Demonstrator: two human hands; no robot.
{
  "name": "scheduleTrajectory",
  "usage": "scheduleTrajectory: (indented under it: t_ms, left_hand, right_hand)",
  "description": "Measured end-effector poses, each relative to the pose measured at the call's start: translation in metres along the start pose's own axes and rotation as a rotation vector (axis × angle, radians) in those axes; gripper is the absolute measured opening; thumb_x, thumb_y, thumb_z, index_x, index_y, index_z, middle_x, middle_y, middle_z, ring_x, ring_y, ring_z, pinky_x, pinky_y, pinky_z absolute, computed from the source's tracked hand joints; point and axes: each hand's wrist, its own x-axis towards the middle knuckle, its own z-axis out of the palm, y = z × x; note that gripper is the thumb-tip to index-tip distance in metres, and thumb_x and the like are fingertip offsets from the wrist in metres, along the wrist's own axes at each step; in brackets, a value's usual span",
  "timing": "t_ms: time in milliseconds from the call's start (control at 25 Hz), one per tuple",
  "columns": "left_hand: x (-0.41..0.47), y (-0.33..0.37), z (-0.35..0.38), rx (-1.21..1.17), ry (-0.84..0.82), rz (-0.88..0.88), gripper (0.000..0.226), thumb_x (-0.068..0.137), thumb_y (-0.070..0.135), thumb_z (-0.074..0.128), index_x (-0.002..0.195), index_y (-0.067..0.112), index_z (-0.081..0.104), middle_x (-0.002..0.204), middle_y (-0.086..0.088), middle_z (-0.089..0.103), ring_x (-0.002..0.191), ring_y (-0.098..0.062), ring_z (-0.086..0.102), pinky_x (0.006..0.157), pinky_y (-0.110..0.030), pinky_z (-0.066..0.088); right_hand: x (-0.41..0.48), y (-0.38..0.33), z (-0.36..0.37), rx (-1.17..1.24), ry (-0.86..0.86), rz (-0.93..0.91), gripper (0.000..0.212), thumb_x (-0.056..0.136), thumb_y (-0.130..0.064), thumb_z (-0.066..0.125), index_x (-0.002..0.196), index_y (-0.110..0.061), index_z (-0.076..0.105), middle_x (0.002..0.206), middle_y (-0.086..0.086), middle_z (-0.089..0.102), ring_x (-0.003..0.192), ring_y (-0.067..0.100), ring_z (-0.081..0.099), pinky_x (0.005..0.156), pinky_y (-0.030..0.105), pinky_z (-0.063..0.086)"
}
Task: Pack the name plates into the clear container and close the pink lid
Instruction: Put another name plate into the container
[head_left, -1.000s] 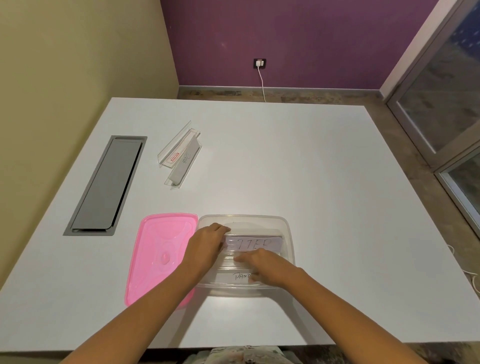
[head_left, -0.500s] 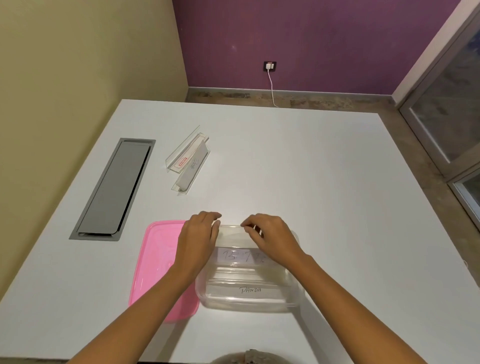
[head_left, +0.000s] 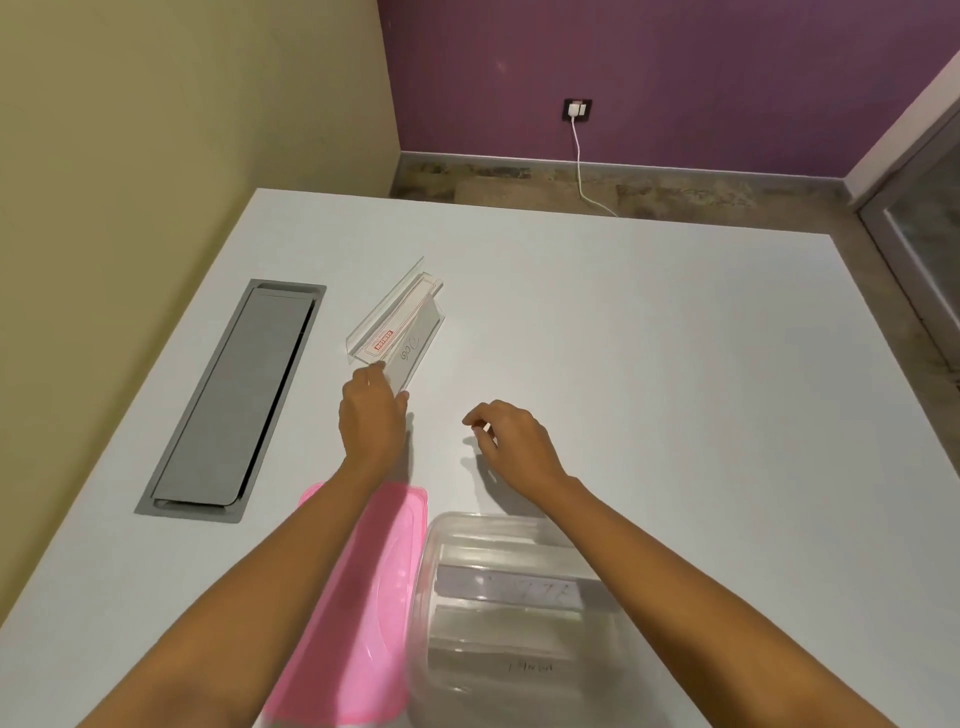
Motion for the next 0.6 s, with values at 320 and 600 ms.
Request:
scheduleTrajectory:
  t_ms: [320, 600]
  left_hand:
    - [0.048, 0.006, 0.025, -0.017, -0.074, -0.196, 0.028, 0.086, -0.001, 0.052, 0.114, 0.002, 0.053, 0.108, -0.023, 0.061, 0.095, -0.041, 0.059, 0.070, -0.041, 0.047]
    - [0.033, 0.017, 0.025, -0.413, -0.150, -0.333, 0.012, 0.080, 0.005, 0.063, 0.091, 0.006, 0.063, 0.090, -0.016, 0.067, 0.088, -0.036, 0.061, 0.072, -0.031, 0.045]
  right_hand:
    - [0.061, 0.013, 0.022, 0.053, -0.040, 0.079, 0.026, 0.091, -0.013, 0.048, 0.115, -0.017, 0.058, 0.109, 0.002, 0.063, 0.097, 0.021, 0.060, 0.081, 0.036, 0.050]
    - [0.070, 0.004, 0.019, 0.473, 0.001, 0.306, 0.055, 0.087, -0.034, 0.063, 0.134, -0.017, 0.040, 0.120, 0.004, 0.053, 0.094, 0.017, 0.056, 0.086, 0.031, 0.047]
